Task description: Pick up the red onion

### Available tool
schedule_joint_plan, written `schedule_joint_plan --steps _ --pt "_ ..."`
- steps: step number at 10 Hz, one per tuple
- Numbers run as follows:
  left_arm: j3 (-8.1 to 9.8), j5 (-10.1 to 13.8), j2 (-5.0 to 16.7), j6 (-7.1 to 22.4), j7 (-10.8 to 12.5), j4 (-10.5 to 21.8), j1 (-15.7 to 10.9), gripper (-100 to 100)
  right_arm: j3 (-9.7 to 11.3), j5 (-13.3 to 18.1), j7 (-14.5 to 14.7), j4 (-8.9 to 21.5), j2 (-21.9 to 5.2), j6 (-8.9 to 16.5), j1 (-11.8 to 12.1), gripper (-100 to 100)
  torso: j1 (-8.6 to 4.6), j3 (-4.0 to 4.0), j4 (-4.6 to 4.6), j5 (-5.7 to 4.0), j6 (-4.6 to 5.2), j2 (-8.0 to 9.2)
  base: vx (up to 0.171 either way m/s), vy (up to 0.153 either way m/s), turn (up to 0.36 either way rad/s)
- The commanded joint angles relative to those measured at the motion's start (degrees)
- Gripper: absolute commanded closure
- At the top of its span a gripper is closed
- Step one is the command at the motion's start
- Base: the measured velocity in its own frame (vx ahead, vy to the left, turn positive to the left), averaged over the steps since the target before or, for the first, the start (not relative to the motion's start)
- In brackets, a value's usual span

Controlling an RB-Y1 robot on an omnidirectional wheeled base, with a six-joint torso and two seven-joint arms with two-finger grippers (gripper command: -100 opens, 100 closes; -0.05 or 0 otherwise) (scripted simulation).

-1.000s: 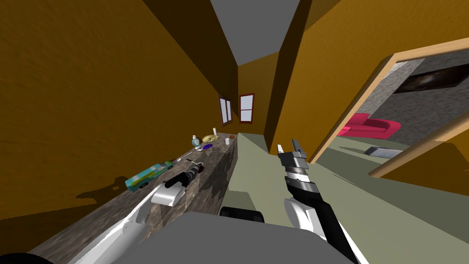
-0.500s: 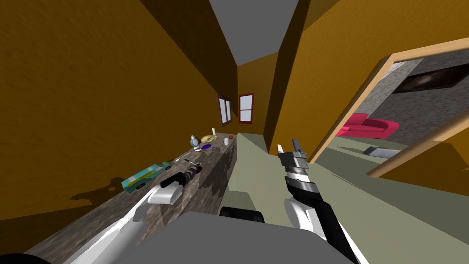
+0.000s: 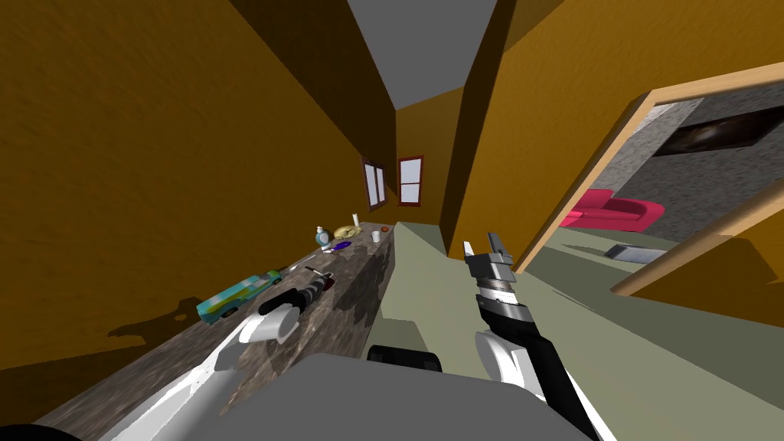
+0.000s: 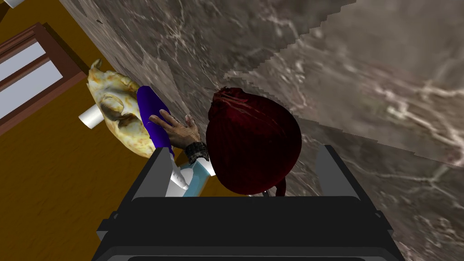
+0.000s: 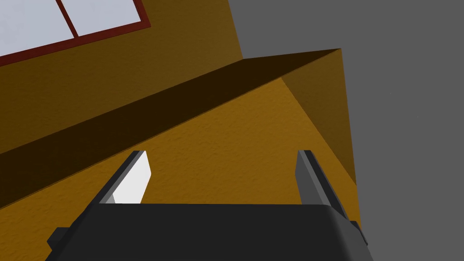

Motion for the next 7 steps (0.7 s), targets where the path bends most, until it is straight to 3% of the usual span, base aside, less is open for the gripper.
schedule_joint_plan --steps 1,2,3,4,5,7 --pt "0.83 1.4 -0.2 -0.2 -2.5 0.7 -0.3 -100 0.0 0.0 0.0 0.0 0.0 0.0 0.0 0 0.0 0.0 0.0 0.0 0.0 0.0 0.01 -0.035 -0.002" --pt "2.47 3.8 -0.6 -0.7 -4.3 2.2 -0.6 -100 0.0 0.0 0.0 0.0 0.0 0.0 0.0 0 0.01 -0.01 0.0 0.0 0.0 -0.01 0.011 -0.041 -0.007" --pt "2.47 4.1 -0.6 -0.7 -5.6 2.2 -0.6 -100 0.0 0.0 0.0 0.0 0.0 0.0 0.0 0 -0.01 -0.01 0.0 0.0 0.0 -0.02 0.006 -0.035 -0.003" --pt "2.25 3.7 -0.4 -0.6 -4.6 2.0 -0.6 -100 0.0 0.0 0.0 0.0 0.0 0.0 0.0 0 0.01 0.0 0.0 0.0 0.0 0.0 0.002 -0.013 0.002" --pt "2.29 3.7 -0.5 -0.6 -4.9 2.1 -0.6 100 0.0 0.0 0.0 0.0 0.0 0.0 0.0 0 0.07 0.01 0.0 0.01 0.0 0.01 -0.002 -0.003 0.012" --pt "2.29 3.7 -0.5 -0.6 -4.9 2.1 -0.6 100 0.0 0.0 0.0 0.0 0.0 0.0 0.0 0 0.1 0.01 0.0 0.01 0.01 0.01 0.0 0.0 0.0"
